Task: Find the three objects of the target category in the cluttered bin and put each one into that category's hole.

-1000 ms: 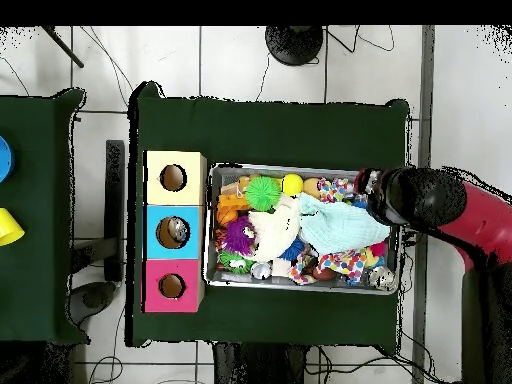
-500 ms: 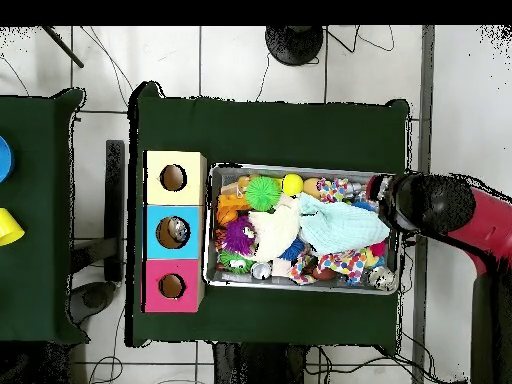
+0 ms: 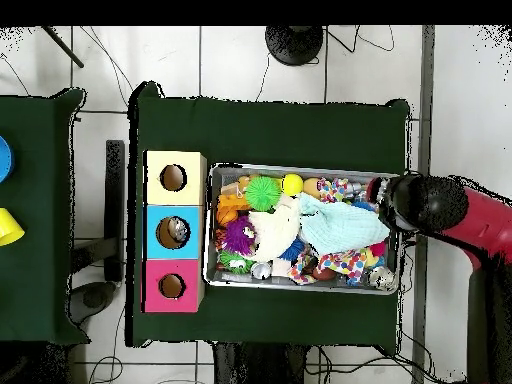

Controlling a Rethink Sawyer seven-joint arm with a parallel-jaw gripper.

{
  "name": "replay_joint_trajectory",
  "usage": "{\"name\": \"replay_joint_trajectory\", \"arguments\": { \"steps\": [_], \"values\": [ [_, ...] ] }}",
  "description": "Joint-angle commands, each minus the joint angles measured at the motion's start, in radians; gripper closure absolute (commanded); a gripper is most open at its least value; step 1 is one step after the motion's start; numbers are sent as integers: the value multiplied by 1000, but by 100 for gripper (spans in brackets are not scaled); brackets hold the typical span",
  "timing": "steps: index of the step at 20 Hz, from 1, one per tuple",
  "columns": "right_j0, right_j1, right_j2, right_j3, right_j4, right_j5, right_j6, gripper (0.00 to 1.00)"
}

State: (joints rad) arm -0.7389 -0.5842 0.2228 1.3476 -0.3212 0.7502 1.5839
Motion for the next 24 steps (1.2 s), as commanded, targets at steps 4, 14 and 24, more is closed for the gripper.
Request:
{"name": "replay_joint_trajectory", "arguments": {
  "steps": [4,14,24],
  "values": [
    [37,82,-6,-32,-60,-5,22,100],
    [74,111,-44,-59,-77,-13,43,100],
    [26,162,22,-49,26,-37,65,100]
  ]
}}
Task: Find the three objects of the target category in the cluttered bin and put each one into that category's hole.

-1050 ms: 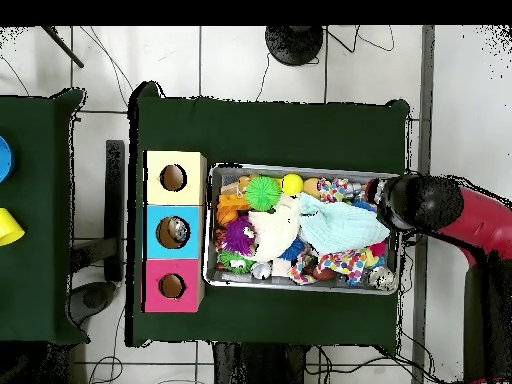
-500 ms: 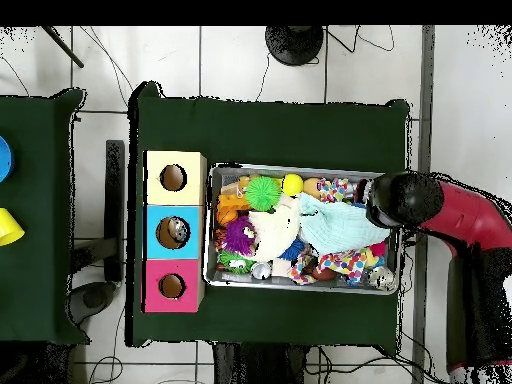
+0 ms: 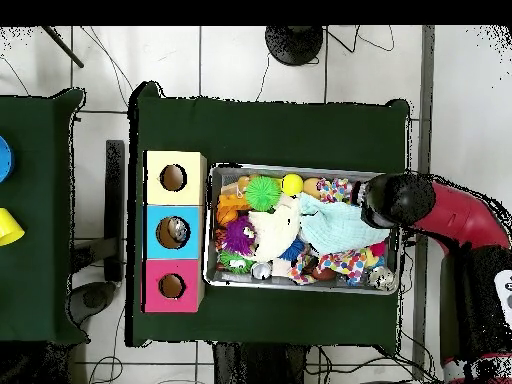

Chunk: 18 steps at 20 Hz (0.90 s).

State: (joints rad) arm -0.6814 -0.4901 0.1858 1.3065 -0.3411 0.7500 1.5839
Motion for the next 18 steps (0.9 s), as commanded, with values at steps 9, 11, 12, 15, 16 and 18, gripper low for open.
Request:
{"name": "replay_joint_trajectory", "arguments": {
  "steps": [9,11,12,15,16,18],
  "values": [
    [-30,95,48,-21,50,-71,78,100],
    [-34,94,51,-12,57,-78,83,100],
    [-33,95,50,-11,59,-79,85,100],
    [-35,101,50,-10,65,-88,89,100],
    [-37,108,52,-12,68,-93,90,100],
    [-39,116,52,-16,77,-93,93,100]
  ]
}}
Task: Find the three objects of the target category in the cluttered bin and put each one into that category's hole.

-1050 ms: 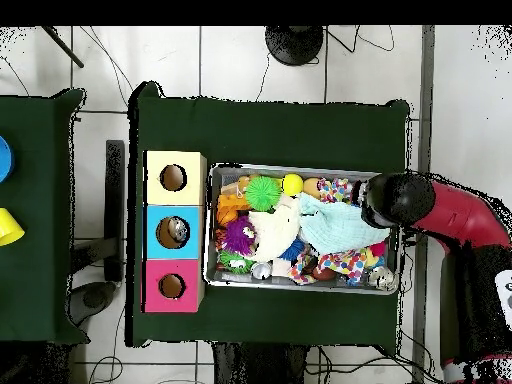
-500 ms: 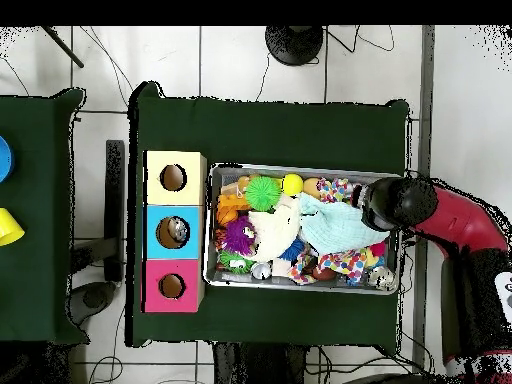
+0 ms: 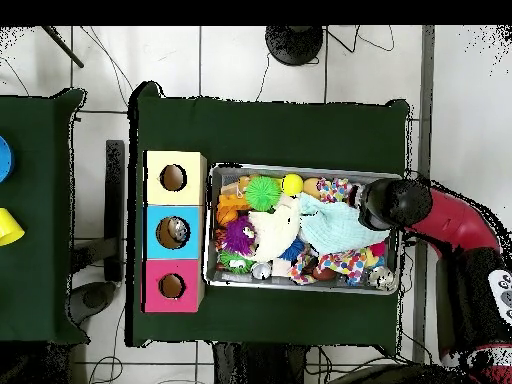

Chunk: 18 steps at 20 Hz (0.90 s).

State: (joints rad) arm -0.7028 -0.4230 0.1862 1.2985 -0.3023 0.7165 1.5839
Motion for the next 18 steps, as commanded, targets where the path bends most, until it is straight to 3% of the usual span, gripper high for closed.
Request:
{"name": "replay_joint_trajectory", "arguments": {
  "steps": [1,5,18],
  "values": [
    [-21,54,54,-7,47,-60,96,100],
    [-39,71,73,-1,74,-81,89,100],
    [-27,28,50,-3,49,-36,33,100]
  ]
}}
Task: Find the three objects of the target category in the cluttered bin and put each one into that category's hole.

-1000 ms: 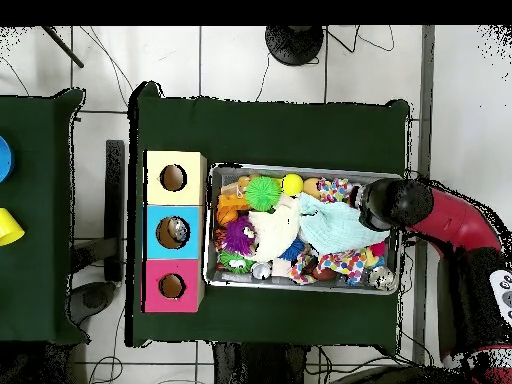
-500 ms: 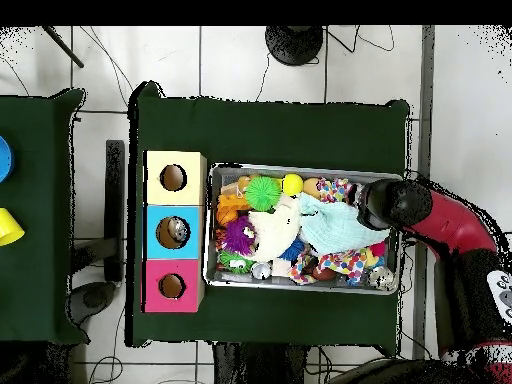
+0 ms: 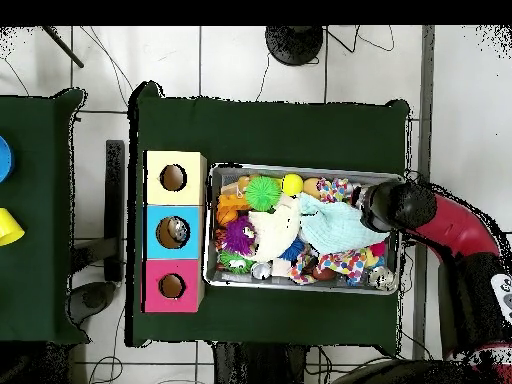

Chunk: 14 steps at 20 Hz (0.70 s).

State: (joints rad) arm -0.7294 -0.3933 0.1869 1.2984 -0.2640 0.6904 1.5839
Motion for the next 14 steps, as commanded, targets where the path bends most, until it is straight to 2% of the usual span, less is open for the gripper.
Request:
{"name": "replay_joint_trajectory", "arguments": {
  "steps": [1,5,6,14],
  "values": [
    [1,-4,47,-2,11,-10,37,100],
    [4,-2,48,-8,8,-13,35,100],
    [4,-1,49,-9,8,-15,35,0],
    [3,-8,49,2,2,-44,39,0]
  ]
}}
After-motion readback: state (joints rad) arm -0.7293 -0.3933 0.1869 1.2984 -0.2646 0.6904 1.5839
